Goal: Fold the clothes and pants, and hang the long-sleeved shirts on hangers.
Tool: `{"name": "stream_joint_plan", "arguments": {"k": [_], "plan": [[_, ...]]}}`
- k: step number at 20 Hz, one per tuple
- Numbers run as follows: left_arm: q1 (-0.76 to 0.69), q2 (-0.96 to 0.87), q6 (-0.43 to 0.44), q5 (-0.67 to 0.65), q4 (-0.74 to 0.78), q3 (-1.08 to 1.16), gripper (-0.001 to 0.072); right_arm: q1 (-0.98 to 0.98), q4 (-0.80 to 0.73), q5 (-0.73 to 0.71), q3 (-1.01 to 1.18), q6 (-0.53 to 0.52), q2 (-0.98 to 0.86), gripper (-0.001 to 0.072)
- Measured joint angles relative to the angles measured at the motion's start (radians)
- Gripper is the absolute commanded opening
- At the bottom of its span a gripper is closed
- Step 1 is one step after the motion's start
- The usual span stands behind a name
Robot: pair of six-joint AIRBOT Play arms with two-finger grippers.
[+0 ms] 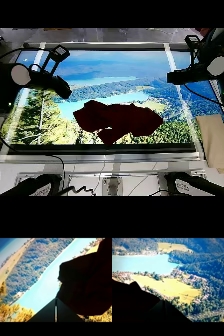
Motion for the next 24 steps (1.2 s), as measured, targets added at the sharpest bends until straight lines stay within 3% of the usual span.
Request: {"name": "stream_joint_plan", "arguments": {"k": [13, 19, 22, 23, 24], "plan": [[0.000, 0.000, 0.000, 0.000, 0.000, 0.000, 0.0017, 0.000, 0.002, -0.004, 0.000, -0.001, -0.002, 0.0012], [0.000, 0.000, 0.000, 0.000, 0.000, 0.000, 0.0017, -0.076, -0.079, 0.057, -0.087, -0.128, -0.029, 0.0011], [0.000, 0.000, 0.000, 0.003, -0.007, 0.000, 0.0017, -0.160, 0.014, 0.085, -0.251, -0.171, -0.035, 0.0016], [0.000, 0.000, 0.000, 0.004, -0.017, 0.000, 0.0017, -0.183, 0.064, 0.089, -0.320, -0.179, -0.036, 0.0099], [0.000, 0.000, 0.000, 0.004, -0.033, 0.000, 0.0017, -0.198, 0.117, 0.077, -0.387, -0.189, -0.037, 0.0292]]}}
